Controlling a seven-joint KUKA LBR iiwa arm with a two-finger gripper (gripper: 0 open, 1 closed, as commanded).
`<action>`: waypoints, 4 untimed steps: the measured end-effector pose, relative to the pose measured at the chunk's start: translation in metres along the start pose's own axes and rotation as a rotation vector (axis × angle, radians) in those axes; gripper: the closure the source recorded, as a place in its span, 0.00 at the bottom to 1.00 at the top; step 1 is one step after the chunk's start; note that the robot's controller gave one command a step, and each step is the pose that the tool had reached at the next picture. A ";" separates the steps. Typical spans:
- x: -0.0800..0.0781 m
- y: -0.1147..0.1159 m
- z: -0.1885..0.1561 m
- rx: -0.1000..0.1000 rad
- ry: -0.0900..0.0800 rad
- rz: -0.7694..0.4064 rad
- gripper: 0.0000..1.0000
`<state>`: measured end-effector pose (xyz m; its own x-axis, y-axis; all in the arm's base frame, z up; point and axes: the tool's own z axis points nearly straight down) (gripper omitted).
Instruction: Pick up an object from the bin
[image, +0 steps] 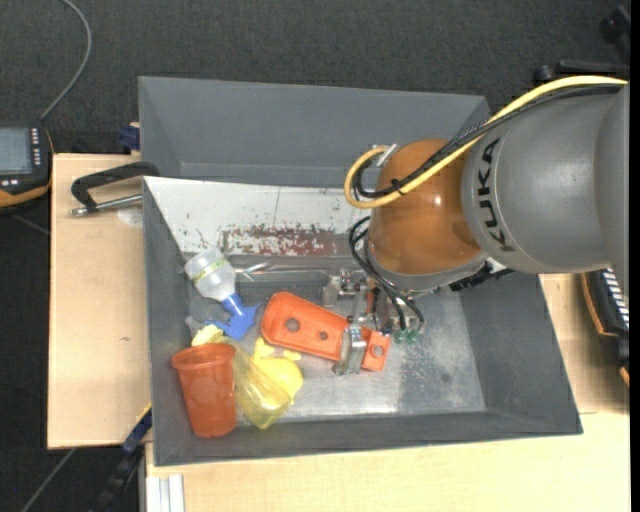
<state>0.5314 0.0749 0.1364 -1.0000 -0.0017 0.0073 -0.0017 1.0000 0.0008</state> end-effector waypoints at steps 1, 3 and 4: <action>-0.002 0.000 -0.005 -0.001 -0.009 0.002 1.00; -0.002 -0.001 -0.005 -0.001 -0.009 0.002 0.00; 0.007 -0.034 0.066 -0.002 -0.010 0.071 1.00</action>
Offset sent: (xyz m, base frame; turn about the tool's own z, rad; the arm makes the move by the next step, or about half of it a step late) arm 0.0000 0.0000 0.0000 0.0000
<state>0.5240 0.0406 0.0707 -0.9976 0.0697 -0.0022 0.0697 0.9976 0.0027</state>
